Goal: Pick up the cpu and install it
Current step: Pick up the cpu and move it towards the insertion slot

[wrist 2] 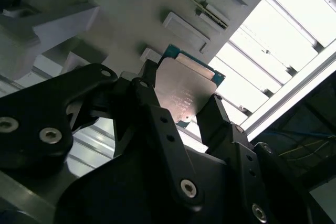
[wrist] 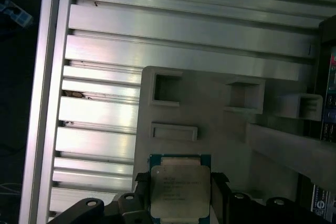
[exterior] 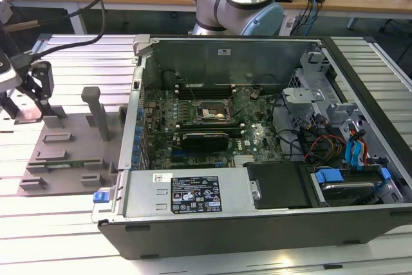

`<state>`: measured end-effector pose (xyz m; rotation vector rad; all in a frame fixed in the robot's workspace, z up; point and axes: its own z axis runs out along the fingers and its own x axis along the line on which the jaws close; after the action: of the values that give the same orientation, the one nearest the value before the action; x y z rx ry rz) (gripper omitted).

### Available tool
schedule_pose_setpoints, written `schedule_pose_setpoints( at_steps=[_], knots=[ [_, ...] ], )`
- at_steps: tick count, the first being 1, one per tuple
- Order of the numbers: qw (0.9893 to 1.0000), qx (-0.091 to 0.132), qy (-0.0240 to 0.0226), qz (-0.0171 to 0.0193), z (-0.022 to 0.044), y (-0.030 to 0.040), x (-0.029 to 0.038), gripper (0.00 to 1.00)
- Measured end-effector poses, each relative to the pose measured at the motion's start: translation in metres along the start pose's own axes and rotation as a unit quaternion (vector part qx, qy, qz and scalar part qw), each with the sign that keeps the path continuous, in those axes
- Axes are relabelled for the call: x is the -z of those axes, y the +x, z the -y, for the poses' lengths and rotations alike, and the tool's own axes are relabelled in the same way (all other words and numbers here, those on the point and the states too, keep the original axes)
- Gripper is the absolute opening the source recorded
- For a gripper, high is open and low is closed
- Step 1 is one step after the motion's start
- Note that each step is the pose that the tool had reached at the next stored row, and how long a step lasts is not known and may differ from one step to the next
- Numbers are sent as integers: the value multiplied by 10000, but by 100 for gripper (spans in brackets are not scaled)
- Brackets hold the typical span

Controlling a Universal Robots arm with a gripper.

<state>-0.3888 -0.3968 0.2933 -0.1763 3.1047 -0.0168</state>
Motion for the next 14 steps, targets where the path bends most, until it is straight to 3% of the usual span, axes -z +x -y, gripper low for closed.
schedule_pose_setpoints(
  at_steps=[14],
  knots=[
    [10000,0,0,0,3,-8,245,55]
  ],
)
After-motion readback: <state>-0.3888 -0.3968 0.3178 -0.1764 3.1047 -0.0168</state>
